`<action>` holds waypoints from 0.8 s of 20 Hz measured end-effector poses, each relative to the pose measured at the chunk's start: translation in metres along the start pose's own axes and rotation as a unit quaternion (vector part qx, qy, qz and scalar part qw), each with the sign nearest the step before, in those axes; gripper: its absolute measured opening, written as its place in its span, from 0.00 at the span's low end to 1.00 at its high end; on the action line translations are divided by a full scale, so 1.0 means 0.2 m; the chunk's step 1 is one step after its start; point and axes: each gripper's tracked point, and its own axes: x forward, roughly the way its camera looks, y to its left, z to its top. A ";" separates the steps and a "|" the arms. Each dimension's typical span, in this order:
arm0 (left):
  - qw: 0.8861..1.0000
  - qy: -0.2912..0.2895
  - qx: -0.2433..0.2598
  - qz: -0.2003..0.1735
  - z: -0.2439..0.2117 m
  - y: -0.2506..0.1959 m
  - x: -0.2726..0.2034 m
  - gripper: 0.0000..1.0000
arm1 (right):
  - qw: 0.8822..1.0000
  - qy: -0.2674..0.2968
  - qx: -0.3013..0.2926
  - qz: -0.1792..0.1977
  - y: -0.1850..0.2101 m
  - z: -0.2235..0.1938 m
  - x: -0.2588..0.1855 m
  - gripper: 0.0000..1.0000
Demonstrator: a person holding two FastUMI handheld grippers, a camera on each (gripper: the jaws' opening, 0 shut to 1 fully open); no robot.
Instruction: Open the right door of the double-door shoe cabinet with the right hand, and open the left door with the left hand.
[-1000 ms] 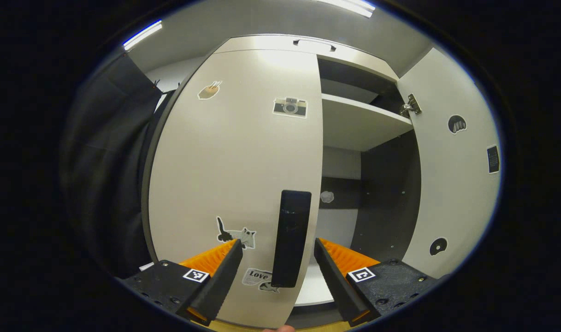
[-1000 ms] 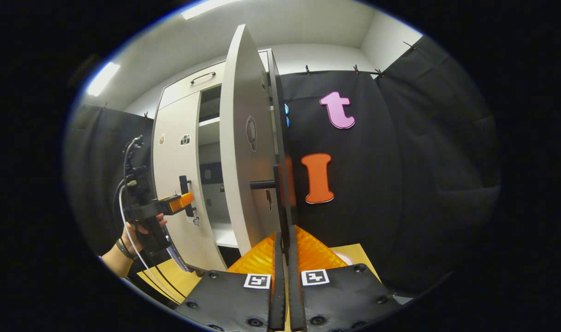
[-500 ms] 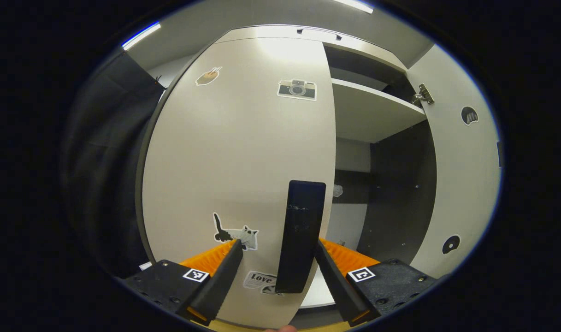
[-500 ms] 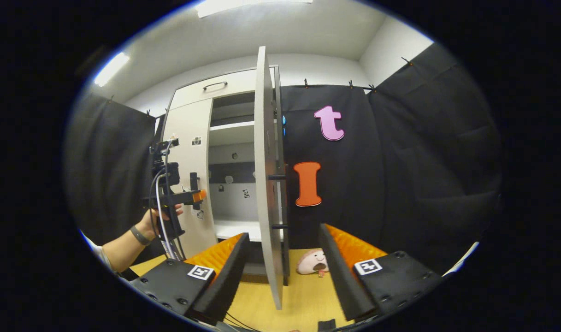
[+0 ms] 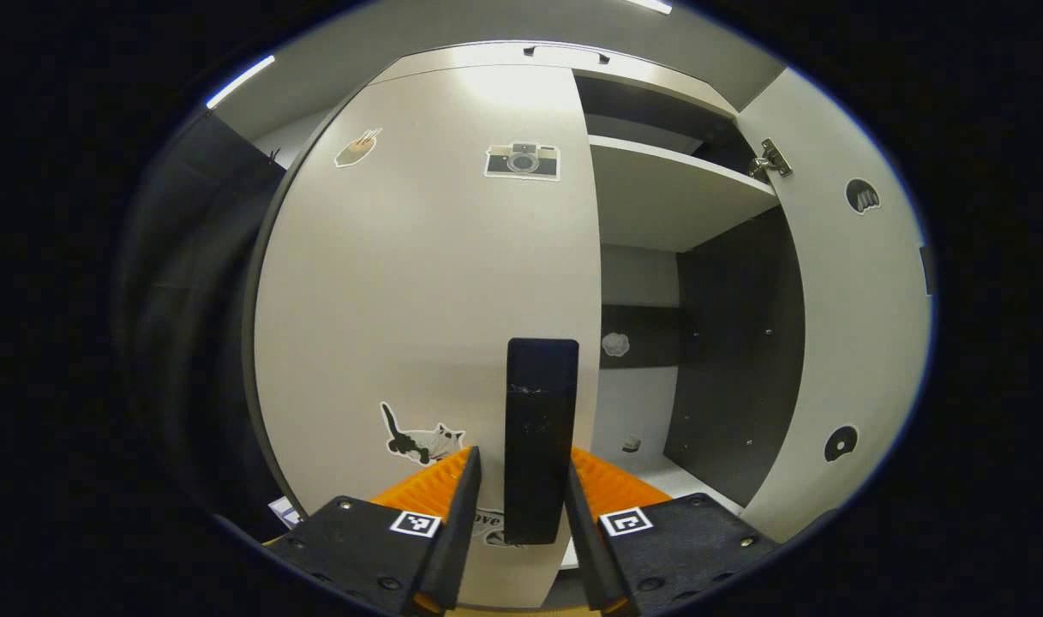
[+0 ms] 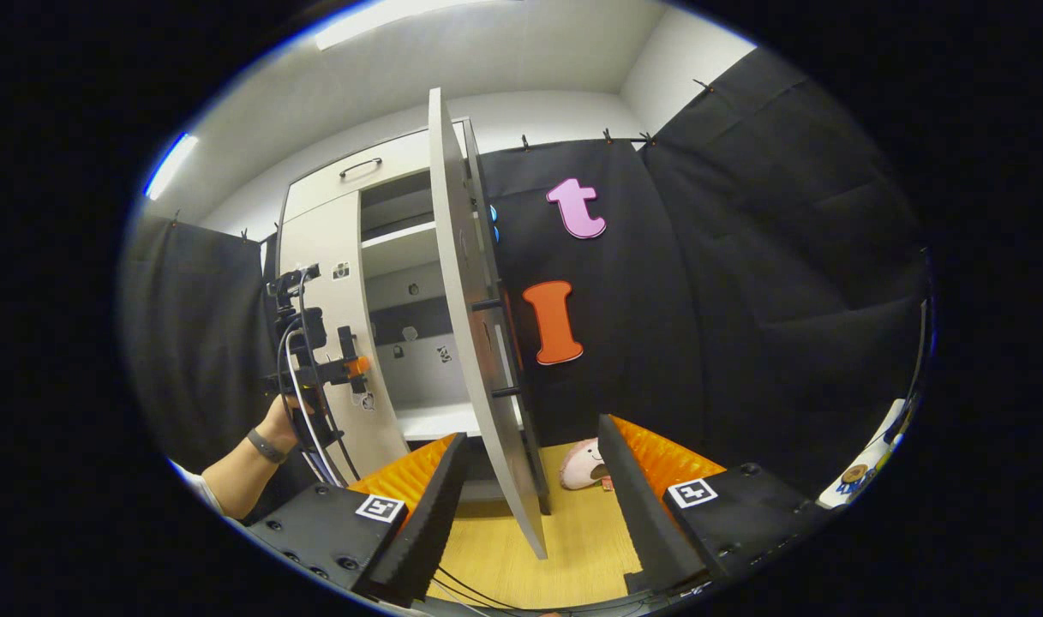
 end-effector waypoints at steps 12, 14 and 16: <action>0.995 0.039 0.009 -0.096 -0.02 0.02 -0.14 0.22 | 1.000 0.027 -0.010 0.006 0.25 -0.09 0.01 0.84; 0.993 0.037 0.011 -0.111 -0.02 0.04 -0.19 0.22 | 0.999 0.031 -0.019 0.014 0.32 -0.10 0.01 0.84; 0.991 0.033 0.013 -0.126 -0.02 0.07 -0.21 0.22 | 0.999 0.029 -0.029 0.020 0.43 -0.12 -0.03 0.96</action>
